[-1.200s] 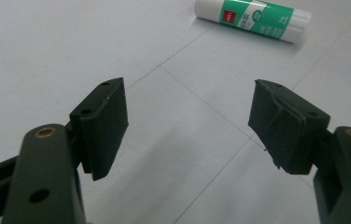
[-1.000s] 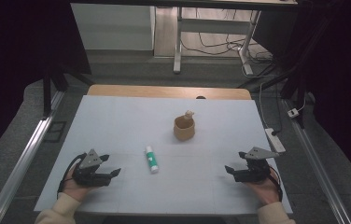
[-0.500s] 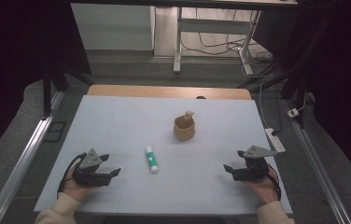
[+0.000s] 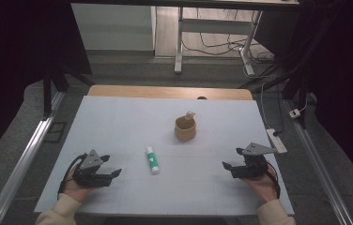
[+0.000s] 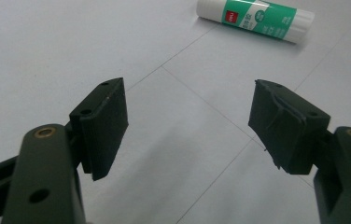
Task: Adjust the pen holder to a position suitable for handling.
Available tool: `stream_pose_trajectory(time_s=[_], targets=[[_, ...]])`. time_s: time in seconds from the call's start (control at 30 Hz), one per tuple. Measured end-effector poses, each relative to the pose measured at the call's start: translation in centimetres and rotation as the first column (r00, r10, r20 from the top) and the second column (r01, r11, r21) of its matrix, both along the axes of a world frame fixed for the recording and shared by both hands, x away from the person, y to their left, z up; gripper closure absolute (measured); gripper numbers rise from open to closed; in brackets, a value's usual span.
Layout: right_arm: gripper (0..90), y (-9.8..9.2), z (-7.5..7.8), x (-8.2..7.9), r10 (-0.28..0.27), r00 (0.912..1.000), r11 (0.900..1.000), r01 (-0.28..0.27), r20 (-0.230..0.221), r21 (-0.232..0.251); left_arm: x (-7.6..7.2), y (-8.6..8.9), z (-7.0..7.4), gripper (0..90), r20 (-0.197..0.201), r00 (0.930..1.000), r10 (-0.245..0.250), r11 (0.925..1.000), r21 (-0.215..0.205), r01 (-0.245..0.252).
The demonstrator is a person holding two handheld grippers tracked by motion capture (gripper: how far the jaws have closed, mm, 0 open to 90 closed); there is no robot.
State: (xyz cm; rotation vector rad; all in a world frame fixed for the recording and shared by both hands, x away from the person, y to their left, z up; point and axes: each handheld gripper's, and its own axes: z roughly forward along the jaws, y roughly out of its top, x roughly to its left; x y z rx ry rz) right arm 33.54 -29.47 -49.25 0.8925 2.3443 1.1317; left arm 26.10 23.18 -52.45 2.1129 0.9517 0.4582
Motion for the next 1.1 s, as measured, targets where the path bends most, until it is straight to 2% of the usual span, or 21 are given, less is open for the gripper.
stream_pose_trajectory(time_s=[0.4, 1.1], targets=[[18.5, 1.1, 0.8, 0.7, 0.019, 0.9996, 1.000, -0.019, 0.022, -0.005, 0.0, 0.0, 0.0, 27.6, 0.001, 1.0000, 0.001, 1.0000, 0.001, -0.001], [21.5, 2.7, 1.5, 1.9, 0.027, 0.9994, 1.000, -0.027, 0.022, -0.003, 0.0, 0.0, 0.0, 27.6, 0.004, 1.0000, -0.001, 1.0000, -0.001, 0.001]])
